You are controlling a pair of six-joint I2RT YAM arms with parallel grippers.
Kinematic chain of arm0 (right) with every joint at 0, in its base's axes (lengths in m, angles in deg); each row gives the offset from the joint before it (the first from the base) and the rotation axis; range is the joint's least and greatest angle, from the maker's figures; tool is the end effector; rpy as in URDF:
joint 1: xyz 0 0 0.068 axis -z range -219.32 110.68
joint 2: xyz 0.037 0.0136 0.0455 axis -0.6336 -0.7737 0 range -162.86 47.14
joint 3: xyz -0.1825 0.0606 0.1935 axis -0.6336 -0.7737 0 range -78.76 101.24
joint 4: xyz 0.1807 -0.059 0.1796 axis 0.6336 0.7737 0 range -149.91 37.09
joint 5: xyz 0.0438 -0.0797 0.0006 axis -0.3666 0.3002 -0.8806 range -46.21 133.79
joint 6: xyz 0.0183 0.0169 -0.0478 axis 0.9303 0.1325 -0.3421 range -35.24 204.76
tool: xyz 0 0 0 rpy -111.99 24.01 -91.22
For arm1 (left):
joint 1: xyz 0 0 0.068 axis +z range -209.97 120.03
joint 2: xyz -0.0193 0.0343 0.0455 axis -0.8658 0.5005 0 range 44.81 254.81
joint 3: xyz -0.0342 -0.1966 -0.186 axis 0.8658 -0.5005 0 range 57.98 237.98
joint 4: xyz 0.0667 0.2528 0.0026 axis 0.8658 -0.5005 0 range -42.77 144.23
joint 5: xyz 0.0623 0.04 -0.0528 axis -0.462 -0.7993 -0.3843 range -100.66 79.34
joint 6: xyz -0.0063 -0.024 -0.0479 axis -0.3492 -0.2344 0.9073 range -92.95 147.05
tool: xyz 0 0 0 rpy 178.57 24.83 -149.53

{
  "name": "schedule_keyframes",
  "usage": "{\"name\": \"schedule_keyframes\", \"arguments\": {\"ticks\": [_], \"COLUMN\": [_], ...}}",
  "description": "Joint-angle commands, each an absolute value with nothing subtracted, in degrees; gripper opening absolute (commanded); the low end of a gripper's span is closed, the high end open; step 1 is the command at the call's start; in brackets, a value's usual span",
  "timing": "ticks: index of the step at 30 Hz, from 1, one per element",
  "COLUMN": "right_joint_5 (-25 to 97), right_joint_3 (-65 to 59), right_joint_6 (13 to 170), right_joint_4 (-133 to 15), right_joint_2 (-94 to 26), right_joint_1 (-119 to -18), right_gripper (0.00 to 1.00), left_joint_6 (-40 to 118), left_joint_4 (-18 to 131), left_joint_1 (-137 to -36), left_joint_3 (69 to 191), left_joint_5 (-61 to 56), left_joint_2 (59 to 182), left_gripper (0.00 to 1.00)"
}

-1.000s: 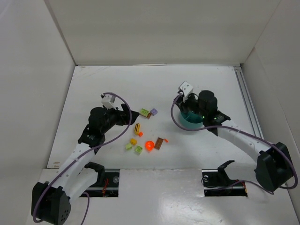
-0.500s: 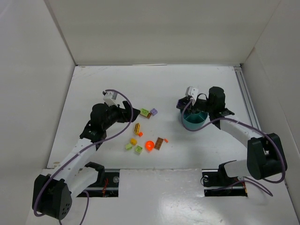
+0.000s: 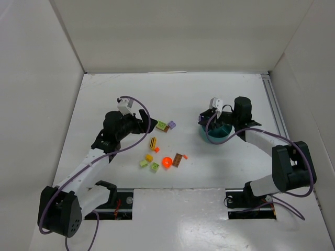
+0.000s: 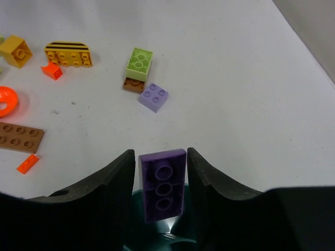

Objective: Sort the legos into containers by color

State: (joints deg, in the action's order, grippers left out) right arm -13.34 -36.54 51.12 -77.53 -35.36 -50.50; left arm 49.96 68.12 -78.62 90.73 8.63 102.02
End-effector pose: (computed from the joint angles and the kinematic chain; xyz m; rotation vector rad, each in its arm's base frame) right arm 0.2860 0.0872 0.2267 -1.2370 1.3572 0.6978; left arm 0.2149 -0.0850 0.2688 0.1871 1.8084 -0.8166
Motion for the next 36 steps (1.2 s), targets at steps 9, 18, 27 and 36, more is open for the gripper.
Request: {"name": "schedule_keyframes", "arguments": {"ticks": [9, 18, 27, 36], "right_joint_5": [-15.8, -8.9, 14.6, 32.6], "right_joint_3": [-37.0, -37.5, -27.8, -21.7], "right_joint_6": [50.7, 51.4, 44.3, 45.7], "right_joint_4": [-80.4, -77.9, -57.1, -47.3], "right_joint_2": [-33.6, -30.0, -32.0, -40.8], "right_joint_1": [-49.0, -49.9, -68.5, -78.3], "right_gripper": [0.54, 0.49, 0.55, 0.6], "left_joint_6": [48.4, 46.8, 45.7, 46.9], "left_joint_4": [69.3, 67.5, 67.0, 64.2], "left_joint_1": [-78.8, -78.8, -79.8, -79.8], "left_joint_3": [95.2, 98.7, 99.2, 94.5], "left_joint_5": [9.9, 13.4, 17.0, 10.7], "left_joint_2": [105.7, 112.2, 114.0, 104.8], "left_gripper": [1.0, 1.0, 1.0, 1.0]}}
